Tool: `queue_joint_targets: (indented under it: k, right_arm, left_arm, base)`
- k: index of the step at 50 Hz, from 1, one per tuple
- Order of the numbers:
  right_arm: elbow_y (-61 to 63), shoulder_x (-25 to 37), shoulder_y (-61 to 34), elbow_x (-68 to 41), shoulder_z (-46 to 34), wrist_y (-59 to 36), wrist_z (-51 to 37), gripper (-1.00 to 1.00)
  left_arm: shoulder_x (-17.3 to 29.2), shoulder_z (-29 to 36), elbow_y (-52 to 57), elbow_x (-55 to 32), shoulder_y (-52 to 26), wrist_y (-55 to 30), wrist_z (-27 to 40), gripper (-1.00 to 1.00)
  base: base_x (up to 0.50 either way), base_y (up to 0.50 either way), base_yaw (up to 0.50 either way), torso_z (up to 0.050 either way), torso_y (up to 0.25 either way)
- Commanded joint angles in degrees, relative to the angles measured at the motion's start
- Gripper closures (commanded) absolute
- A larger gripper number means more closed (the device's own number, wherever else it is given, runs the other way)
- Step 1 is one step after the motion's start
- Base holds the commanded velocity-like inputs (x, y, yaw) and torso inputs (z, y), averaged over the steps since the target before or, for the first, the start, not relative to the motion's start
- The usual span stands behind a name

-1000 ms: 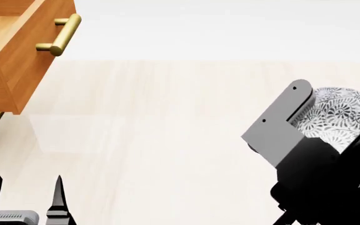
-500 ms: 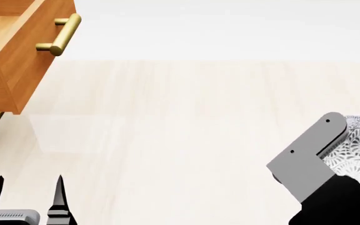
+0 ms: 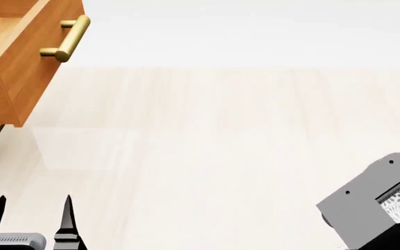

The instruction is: Put the bowl on the plate.

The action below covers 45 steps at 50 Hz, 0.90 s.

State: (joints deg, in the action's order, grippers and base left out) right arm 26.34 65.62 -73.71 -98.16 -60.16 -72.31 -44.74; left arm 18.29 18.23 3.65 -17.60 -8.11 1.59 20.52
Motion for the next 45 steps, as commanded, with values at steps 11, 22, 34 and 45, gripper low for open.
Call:
queue_joint_targets:
  k: [11, 22, 34, 45]
  right_arm:
    - [2.42, 6.29, 8.84, 6.73, -0.50, 10.35, 4.44, 1.00]
    - [2.84, 8.42, 12.29, 7.56, -0.98, 14.89, 4.94, 1.00]
    - [2.54, 8.76, 14.51, 8.26, -1.53, 17.56, 5.49, 1.00]
    - [1.82, 8.49, 17.13, 10.10, -2.46, 20.39, 6.88, 1.00]
  left_arm:
    - [0.07, 0.29, -0.79, -0.23, -0.40, 0.42, -0.07, -1.00]
    - [0.13, 0.51, -0.88, -0.27, -0.45, 0.46, 0.02, -1.00]
    - [0.28, 0.64, -0.75, -0.42, -0.53, 0.49, 0.10, -1.00]
    - [0.31, 0.80, -0.96, -0.44, -0.55, 0.91, 0.10, -1.00]
  base:
    - [0.00, 0.00, 0.00, 0.000, 0.001]
    - [0.00, 0.00, 0.00, 0.000, 0.000]
    - [0.00, 0.00, 0.00, 0.000, 0.001]
    - [0.00, 0.00, 0.00, 0.000, 0.000]
